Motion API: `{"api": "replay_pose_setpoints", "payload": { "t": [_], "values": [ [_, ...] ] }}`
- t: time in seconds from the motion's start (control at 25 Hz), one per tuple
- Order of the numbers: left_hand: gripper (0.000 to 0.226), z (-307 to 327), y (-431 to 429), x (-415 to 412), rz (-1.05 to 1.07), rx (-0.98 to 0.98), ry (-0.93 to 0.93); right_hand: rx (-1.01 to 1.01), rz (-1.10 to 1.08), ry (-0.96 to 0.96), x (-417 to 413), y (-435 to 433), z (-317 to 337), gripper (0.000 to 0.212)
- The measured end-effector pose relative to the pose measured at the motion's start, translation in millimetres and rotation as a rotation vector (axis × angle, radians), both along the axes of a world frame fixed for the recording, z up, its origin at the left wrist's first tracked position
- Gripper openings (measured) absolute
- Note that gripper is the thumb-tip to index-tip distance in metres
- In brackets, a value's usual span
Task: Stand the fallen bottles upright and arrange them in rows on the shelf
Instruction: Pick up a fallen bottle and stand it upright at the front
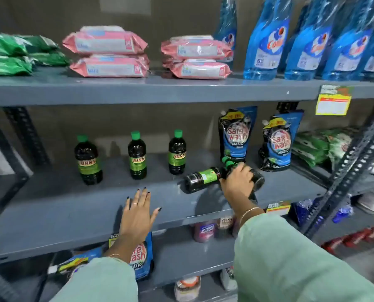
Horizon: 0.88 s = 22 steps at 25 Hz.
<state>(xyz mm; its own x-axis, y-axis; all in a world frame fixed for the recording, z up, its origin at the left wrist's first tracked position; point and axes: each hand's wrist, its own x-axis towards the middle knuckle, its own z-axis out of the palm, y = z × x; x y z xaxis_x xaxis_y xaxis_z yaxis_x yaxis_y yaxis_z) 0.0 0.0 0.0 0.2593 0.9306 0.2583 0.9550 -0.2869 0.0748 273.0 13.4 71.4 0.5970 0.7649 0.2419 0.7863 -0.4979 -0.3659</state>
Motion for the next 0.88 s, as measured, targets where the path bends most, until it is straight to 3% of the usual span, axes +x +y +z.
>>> {"api": "replay_pose_setpoints", "payload": {
  "t": [0.36,0.6,0.88],
  "values": [
    [0.059,-33,8,-7,0.049,-0.077,-0.015,-0.197,-0.063,0.13,37,32,-16,0.091],
    [0.059,-40,11,-12,0.036,-0.047,0.003,-0.269,-0.084,0.167,37,35,-20,0.072],
    [0.064,-42,13,-13,0.043,-0.044,-0.032,-0.231,-0.071,0.202,41,34,-18,0.067]
  ]
}}
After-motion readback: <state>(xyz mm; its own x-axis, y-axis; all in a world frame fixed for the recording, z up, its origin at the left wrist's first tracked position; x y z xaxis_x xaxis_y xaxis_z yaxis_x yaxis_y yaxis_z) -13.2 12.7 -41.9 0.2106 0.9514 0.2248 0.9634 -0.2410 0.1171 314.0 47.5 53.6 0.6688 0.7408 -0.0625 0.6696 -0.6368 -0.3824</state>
